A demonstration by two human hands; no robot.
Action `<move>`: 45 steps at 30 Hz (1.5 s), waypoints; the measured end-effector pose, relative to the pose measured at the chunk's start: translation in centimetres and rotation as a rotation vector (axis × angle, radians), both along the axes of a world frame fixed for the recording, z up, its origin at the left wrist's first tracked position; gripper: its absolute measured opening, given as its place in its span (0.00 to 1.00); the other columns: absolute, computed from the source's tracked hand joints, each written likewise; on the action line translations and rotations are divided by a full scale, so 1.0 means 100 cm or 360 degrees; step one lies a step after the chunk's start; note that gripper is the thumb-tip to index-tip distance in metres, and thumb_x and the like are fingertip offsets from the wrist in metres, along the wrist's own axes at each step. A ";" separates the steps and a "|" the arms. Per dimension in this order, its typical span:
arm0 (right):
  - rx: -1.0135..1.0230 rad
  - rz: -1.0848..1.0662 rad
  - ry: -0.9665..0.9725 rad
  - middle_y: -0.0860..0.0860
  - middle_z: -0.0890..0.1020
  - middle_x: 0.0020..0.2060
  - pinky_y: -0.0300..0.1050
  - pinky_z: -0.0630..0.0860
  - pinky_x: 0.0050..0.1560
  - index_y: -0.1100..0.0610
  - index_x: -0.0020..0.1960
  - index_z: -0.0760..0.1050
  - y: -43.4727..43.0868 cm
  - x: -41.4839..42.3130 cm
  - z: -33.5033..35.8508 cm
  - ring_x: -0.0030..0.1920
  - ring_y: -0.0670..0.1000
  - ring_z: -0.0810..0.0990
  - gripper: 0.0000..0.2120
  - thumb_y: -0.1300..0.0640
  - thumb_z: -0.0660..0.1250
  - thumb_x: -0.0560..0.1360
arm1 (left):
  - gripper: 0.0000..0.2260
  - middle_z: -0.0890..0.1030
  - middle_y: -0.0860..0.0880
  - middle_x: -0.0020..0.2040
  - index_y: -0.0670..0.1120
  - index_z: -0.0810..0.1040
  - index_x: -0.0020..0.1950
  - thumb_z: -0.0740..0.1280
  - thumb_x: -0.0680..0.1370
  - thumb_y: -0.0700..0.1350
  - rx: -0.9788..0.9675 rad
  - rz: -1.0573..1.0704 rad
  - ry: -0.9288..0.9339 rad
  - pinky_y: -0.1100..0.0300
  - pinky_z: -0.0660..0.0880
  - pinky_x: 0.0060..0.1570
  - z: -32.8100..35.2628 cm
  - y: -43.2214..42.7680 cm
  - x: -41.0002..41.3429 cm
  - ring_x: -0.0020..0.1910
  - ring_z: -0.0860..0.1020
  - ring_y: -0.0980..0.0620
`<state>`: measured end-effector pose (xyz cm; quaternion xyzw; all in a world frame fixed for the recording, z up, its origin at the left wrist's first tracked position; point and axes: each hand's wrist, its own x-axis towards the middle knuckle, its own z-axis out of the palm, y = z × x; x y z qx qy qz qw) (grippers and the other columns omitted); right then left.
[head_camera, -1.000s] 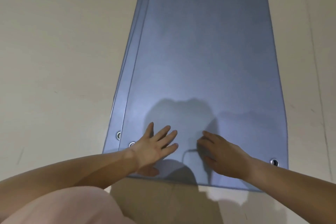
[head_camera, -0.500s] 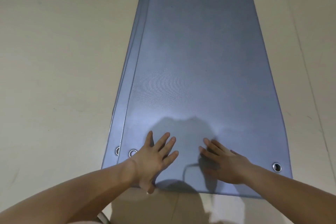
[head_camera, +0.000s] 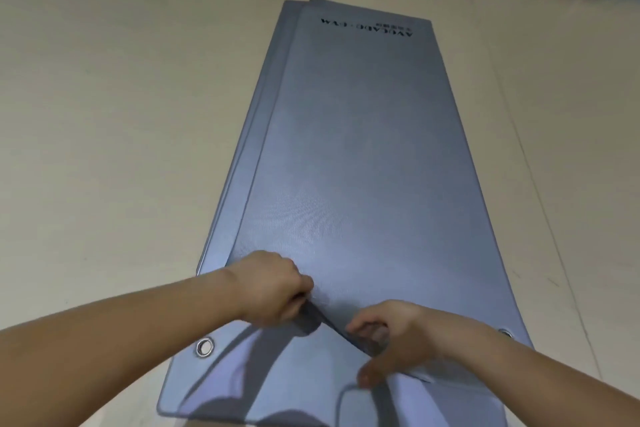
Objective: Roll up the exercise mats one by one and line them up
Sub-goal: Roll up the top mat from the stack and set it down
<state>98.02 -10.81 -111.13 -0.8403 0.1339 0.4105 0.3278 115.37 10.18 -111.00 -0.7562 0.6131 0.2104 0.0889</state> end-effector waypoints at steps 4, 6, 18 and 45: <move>-0.0324 -0.0014 -0.0311 0.43 0.83 0.38 0.40 0.76 0.42 0.50 0.48 0.82 -0.023 0.005 0.018 0.37 0.41 0.79 0.10 0.43 0.73 0.76 | 0.09 0.80 0.47 0.58 0.50 0.75 0.64 0.61 0.84 0.46 0.0050 0.0111 -0.0155 0.53 0.70 0.44 0.021 -0.020 0.027 0.50 0.78 0.42; -0.0398 -0.0053 -0.0353 0.44 0.82 0.37 0.43 0.76 0.43 0.51 0.46 0.80 -0.031 -0.007 0.028 0.37 0.44 0.78 0.14 0.39 0.69 0.78 | 0.11 0.79 0.48 0.57 0.51 0.73 0.66 0.62 0.84 0.43 0.0047 0.0210 -0.0236 0.53 0.69 0.41 0.027 -0.025 0.031 0.45 0.75 0.45; -0.0961 -0.0327 -0.0888 0.48 0.78 0.39 0.50 0.68 0.39 0.49 0.46 0.66 -0.034 -0.025 0.036 0.44 0.58 0.80 0.15 0.42 0.52 0.86 | 0.09 0.82 0.48 0.53 0.51 0.71 0.65 0.58 0.85 0.45 -0.0140 0.0424 -0.0056 0.50 0.73 0.41 0.049 -0.032 -0.008 0.47 0.79 0.43; -0.1506 0.0250 -0.1567 0.56 0.77 0.46 0.55 0.71 0.46 0.56 0.49 0.80 -0.029 0.030 0.037 0.46 0.60 0.76 0.17 0.44 0.76 0.72 | 0.67 0.38 0.39 0.85 0.50 0.27 0.82 0.76 0.67 0.71 0.0073 0.0103 -0.0297 0.32 0.43 0.80 0.017 -0.055 -0.030 0.84 0.39 0.36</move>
